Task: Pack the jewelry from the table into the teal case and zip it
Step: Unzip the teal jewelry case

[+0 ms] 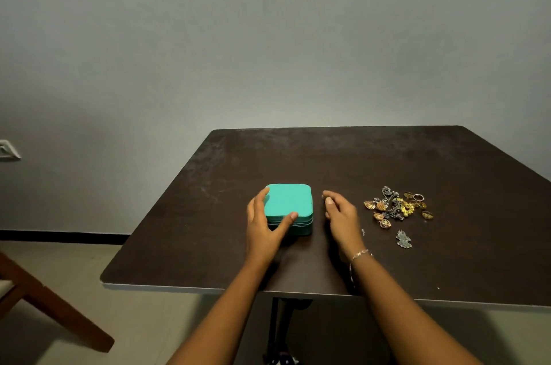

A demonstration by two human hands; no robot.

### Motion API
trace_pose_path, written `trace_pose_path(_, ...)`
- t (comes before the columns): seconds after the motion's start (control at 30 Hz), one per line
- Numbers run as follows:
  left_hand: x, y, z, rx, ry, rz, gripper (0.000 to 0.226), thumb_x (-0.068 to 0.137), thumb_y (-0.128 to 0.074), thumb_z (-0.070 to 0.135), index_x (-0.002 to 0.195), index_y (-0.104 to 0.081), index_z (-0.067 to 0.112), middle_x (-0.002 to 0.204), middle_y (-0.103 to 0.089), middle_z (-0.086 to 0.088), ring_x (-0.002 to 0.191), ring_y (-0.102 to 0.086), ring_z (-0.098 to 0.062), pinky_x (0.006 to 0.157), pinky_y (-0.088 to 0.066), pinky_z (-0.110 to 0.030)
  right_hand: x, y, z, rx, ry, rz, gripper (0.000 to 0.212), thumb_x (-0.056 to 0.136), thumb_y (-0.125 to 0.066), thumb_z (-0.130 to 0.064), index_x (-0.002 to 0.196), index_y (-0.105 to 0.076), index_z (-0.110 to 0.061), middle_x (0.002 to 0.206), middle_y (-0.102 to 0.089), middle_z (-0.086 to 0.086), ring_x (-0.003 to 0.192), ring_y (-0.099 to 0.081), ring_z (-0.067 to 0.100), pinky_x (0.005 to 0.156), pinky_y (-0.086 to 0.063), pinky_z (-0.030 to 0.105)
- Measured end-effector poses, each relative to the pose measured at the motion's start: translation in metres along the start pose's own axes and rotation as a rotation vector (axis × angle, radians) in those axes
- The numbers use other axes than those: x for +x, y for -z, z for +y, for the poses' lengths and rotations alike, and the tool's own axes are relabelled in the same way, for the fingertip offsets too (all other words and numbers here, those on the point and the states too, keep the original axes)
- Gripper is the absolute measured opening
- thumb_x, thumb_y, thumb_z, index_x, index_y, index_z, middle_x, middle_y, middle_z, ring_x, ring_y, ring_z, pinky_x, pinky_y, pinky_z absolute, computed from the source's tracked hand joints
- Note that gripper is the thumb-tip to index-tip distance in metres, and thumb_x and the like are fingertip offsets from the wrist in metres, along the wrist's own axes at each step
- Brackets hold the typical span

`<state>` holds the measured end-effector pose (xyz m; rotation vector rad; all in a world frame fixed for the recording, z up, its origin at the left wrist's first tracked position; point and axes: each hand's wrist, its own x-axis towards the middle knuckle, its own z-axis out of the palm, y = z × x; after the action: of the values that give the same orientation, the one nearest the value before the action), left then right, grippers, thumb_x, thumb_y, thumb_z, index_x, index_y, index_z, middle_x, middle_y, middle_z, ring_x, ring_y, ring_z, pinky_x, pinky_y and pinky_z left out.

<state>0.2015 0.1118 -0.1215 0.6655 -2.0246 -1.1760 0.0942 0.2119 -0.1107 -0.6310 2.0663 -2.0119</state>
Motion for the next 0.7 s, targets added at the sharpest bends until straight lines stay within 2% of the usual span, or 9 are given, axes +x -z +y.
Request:
trace_pose_path(0.07, 0.001, -0.001, -0.001, 0.058, -0.024, -0.046, 0.074, 0.078, -0.068, 0.035, 0.140, -0.030, 0.026, 0.143, -0.026, 0.001, 0.128, -0.031, -0.013, 0.099, -0.033, -0.027, 0.025, 0.003, -0.004, -0.143, 0.002, -0.053, 0.033, 0.090, -0.041, 0.004, 0.118, -0.057, -0.003, 0.124, -0.058, 0.012, 0.111, -0.053, 0.019, 0.094, -0.038, 0.025)
trace_pose_path(0.17, 0.001, -0.002, -0.002, 0.080, -0.016, -0.069, 0.074, 0.075, -0.071, 0.035, 0.138, -0.033, 0.030, 0.147, -0.021, -0.003, 0.132, -0.030, -0.018, 0.101, -0.033, -0.028, 0.055, 0.004, -0.009, -0.354, 0.011, -0.236, 0.049, 0.083, -0.035, 0.015, 0.122, -0.056, -0.007, 0.126, -0.057, 0.008, 0.120, -0.050, 0.018, 0.095, -0.034, 0.020)
trace_pose_path(0.27, 0.001, -0.004, -0.005, 0.096, -0.013, -0.079, 0.071, 0.074, -0.072, 0.036, 0.135, -0.037, 0.034, 0.147, -0.020, -0.001, 0.131, -0.030, -0.019, 0.104, -0.038, -0.034, 0.072, -0.001, -0.006, -0.408, 0.008, -0.414, 0.059, 0.077, -0.031, 0.022, 0.120, -0.057, -0.008, 0.128, -0.055, 0.010, 0.124, -0.047, 0.019, 0.104, -0.038, 0.030)
trace_pose_path(0.33, 0.002, -0.004, -0.005, 0.114, -0.010, -0.076, 0.067, 0.074, -0.072, 0.037, 0.133, -0.039, 0.034, 0.147, -0.021, 0.001, 0.130, -0.031, -0.019, 0.103, -0.040, -0.037, 0.075, -0.005, -0.008, -0.347, -0.023, -0.495, 0.060, 0.075, -0.027, 0.026, 0.117, -0.058, -0.005, 0.124, -0.057, 0.013, 0.119, -0.050, 0.020, 0.100, -0.044, 0.035)
trace_pose_path(0.43, 0.003, -0.004, -0.004, 0.136, -0.011, -0.070, 0.065, 0.075, -0.071, 0.038, 0.132, -0.040, 0.033, 0.147, -0.021, 0.003, 0.129, -0.033, -0.018, 0.102, -0.042, -0.039, 0.077, -0.010, -0.012, -0.286, -0.035, -0.570, 0.049, 0.079, -0.034, 0.024, 0.110, -0.062, -0.003, 0.113, -0.062, 0.014, 0.107, -0.059, 0.024, 0.086, -0.053, 0.035)
trace_pose_path(0.53, 0.003, -0.004, -0.003, 0.148, -0.009, -0.072, 0.065, 0.075, -0.071, 0.038, 0.132, -0.039, 0.033, 0.147, -0.021, 0.002, 0.129, -0.033, -0.018, 0.102, -0.043, -0.039, 0.082, -0.010, -0.011, -0.299, -0.034, -0.602, 0.034, 0.084, -0.044, 0.017, 0.107, -0.063, 0.000, 0.107, -0.064, 0.014, 0.099, -0.061, 0.023, 0.079, -0.054, 0.030)
trace_pose_path(0.7, 0.004, -0.004, -0.001, 0.166, -0.003, -0.074, 0.067, 0.075, -0.071, 0.038, 0.133, -0.038, 0.032, 0.148, -0.019, 0.002, 0.130, -0.032, -0.018, 0.102, -0.042, -0.039, 0.092, -0.006, -0.005, -0.389, 0.029, -0.564, 0.022, 0.087, -0.051, 0.005, 0.103, -0.065, 0.000, 0.108, -0.066, 0.016, 0.104, -0.061, 0.025, 0.092, -0.050, 0.036)
